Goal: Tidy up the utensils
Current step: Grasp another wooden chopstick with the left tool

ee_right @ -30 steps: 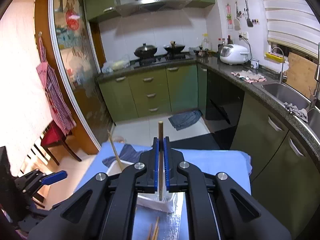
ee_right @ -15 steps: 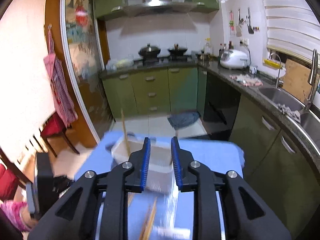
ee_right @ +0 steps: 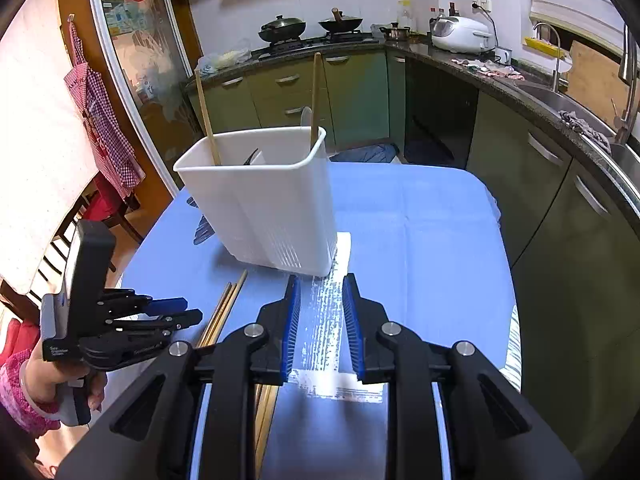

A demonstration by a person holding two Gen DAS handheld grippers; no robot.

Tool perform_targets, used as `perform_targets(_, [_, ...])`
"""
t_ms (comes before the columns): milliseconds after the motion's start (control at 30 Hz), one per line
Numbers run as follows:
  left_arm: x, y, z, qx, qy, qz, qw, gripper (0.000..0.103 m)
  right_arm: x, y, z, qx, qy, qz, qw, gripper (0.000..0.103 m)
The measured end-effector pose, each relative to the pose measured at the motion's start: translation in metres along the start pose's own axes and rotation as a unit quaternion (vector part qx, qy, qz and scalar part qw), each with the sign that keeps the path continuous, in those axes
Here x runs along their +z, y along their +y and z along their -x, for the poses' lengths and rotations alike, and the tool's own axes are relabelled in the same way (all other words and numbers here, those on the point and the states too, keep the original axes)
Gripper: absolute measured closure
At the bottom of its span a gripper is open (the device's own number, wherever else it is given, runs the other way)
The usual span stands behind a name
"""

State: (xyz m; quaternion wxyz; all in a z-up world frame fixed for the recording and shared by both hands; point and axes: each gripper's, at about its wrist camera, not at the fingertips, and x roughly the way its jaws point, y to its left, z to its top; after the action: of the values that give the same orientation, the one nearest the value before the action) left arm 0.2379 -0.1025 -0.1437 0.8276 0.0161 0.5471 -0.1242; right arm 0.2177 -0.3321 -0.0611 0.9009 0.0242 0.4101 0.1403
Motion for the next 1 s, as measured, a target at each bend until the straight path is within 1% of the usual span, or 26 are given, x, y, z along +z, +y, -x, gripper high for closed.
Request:
perform_targets(67, [0.0, 0.0, -0.003, -0.004, 0.003, 0.001, 1.0, 0.078, 0.002, -0.002, -0.002, 0.002, 0.0, -0.001, 1.0, 0.075])
perform_targets(100, [0.0, 0.0, -0.003, -0.012, 0.003, 0.001, 0.9999, 0.078, 0.002, -0.002, -0.003, 0.002, 0.001, -0.001, 1.0, 0.074])
perform_targets(200, [0.0, -0.001, -0.004, -0.016, 0.006, 0.003, 0.9998, 0.078, 0.004, 0.001, -0.006, 0.005, 0.004, -0.002, 1.0, 0.074])
perform_targets(433, [0.003, -0.006, -0.015, -0.004, 0.029, -0.005, 0.9996, 0.078, 0.007, 0.003, -0.007, 0.011, 0.005, -0.008, 1.0, 0.074])
perform_targets(500, [0.003, -0.007, -0.015, 0.003, 0.029, -0.008, 0.9995, 0.077, 0.008, 0.001, -0.007, 0.01, 0.003, -0.011, 1.0, 0.074])
perform_targets(600, [0.004, -0.002, -0.017, 0.002, 0.041, -0.003, 0.9992, 0.081, 0.008, 0.0, -0.005, 0.013, 0.002, -0.013, 1.0, 0.074])
perform_targets(633, [0.003, 0.0, -0.018, 0.005, 0.041, -0.004, 0.9991, 0.085, 0.008, 0.0, -0.005, 0.013, 0.002, -0.013, 1.0, 0.074])
perform_targets(733, [0.005, -0.002, -0.019, 0.01, 0.041, -0.007, 0.9991, 0.085, 0.007, -0.001, -0.007, 0.016, 0.004, -0.016, 1.0, 0.07])
perform_targets(900, [0.005, -0.014, -0.02, 0.024, 0.035, -0.027, 0.9987, 0.085, 0.004, 0.003, -0.012, 0.016, 0.012, -0.01, 1.0, 0.07])
perform_targets(967, [0.004, -0.012, -0.02, 0.03, 0.034, -0.026, 0.9986, 0.094, 0.002, 0.003, -0.015, 0.015, 0.017, -0.008, 1.0, 0.07])
perform_targets(1000, [0.002, -0.01, -0.019, 0.03, 0.032, -0.023, 0.9988, 0.095, 0.002, 0.003, -0.016, 0.013, 0.019, -0.008, 1.0, 0.07])
